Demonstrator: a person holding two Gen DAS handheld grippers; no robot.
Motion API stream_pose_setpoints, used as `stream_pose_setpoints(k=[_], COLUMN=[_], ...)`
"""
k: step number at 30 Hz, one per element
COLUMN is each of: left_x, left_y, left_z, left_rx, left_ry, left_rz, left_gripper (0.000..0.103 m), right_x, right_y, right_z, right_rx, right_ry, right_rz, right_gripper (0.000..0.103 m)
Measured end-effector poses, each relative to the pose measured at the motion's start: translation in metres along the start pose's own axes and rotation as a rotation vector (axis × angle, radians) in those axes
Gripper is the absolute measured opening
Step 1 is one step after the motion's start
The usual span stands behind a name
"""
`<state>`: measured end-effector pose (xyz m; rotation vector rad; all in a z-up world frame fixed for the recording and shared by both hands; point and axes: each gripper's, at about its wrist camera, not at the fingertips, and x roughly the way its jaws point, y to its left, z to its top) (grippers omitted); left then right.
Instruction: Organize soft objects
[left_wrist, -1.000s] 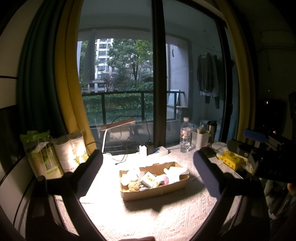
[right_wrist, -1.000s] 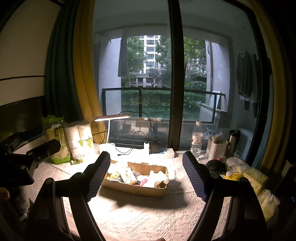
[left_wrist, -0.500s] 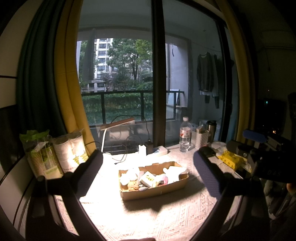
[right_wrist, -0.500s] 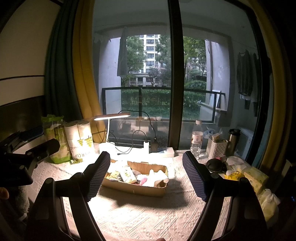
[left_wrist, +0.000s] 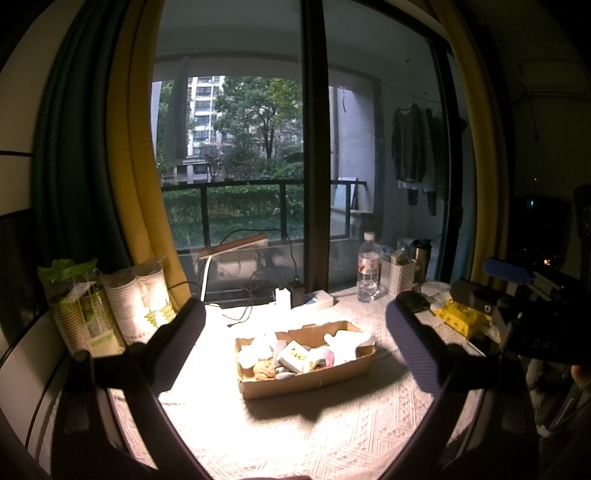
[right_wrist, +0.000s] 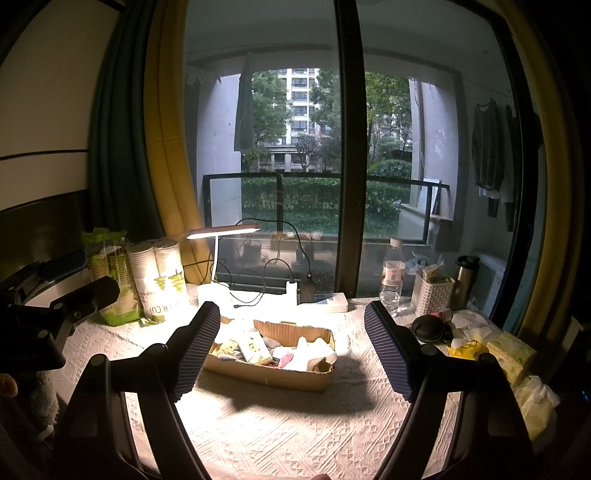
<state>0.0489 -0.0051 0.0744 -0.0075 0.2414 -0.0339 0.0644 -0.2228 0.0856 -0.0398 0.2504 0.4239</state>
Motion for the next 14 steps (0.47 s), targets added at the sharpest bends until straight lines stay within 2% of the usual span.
stream_pose_setpoints(k=[14], left_x=[0.0001], left_y=[-0.0052], left_z=[-0.0030], left_rx=[0.003], left_ry=[0.004], left_rz=[-0.004], left_gripper=[0.099], right_x=[0.0003], right_y=[-0.0008], right_z=[-0.0009], right_rx=[0.001], right_ry=[0.006], right_rz=[0.000], right_gripper=[0.083])
